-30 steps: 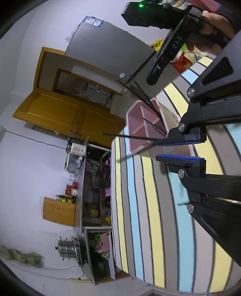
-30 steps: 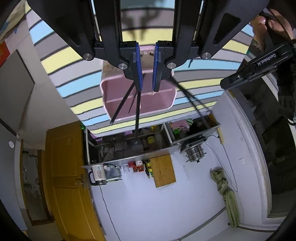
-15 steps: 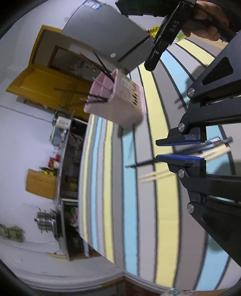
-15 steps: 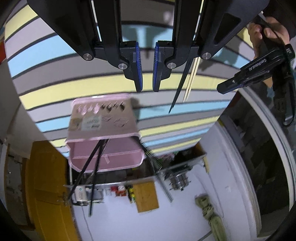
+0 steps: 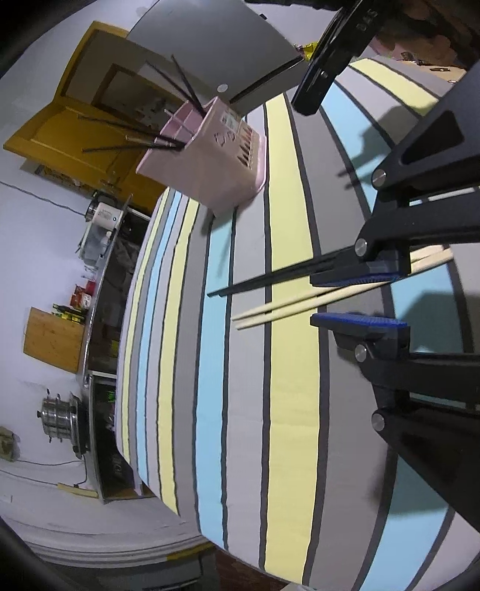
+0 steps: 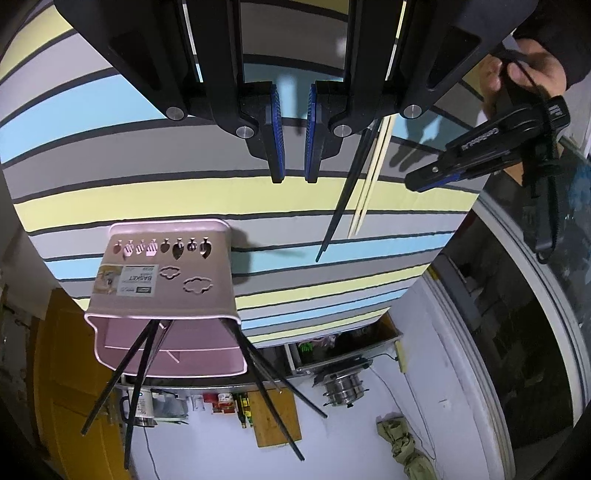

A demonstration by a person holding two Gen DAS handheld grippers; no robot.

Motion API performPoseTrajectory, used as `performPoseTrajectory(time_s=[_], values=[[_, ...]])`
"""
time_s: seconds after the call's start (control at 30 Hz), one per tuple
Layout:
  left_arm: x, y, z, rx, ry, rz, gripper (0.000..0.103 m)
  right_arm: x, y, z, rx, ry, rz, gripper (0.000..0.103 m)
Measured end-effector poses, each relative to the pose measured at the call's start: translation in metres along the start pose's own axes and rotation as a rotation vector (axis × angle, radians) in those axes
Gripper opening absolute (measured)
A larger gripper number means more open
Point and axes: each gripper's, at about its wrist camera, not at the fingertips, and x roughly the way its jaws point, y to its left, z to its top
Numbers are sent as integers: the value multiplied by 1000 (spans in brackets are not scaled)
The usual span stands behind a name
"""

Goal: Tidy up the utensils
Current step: 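Move both grippers back to the wooden chopsticks on the table, then grasp a wooden chopstick with the left gripper while the right gripper grasps another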

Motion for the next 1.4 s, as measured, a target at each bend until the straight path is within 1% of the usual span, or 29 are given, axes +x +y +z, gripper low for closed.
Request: performPoseTrajectory(time_s=[0.33,0.57,0.77,0.87,0.97,1.07,1.27,1.4], values=[[33,8,14,-44,17,25,15,13,4,1,-8,22,9,11],[53,10,16,-65,43,49,15,16,-1,1,0,30,4,11],[57,8,18,-38,27,73,15,18,-3,3,3,30,5,11],[59,1,19,11,32,114,17,19,-3,4,5,31,9,11],[60,-1,20,44,42,134,15,19,0,4,-3,32,13,11],[57,5,20,42,46,141,11,19,3,6,-10,30,17,11],[43,33,17,6,46,152,10,26,8,10,-20,32,34,11],[33,54,15,-26,48,159,10,39,21,16,-48,43,57,11]])
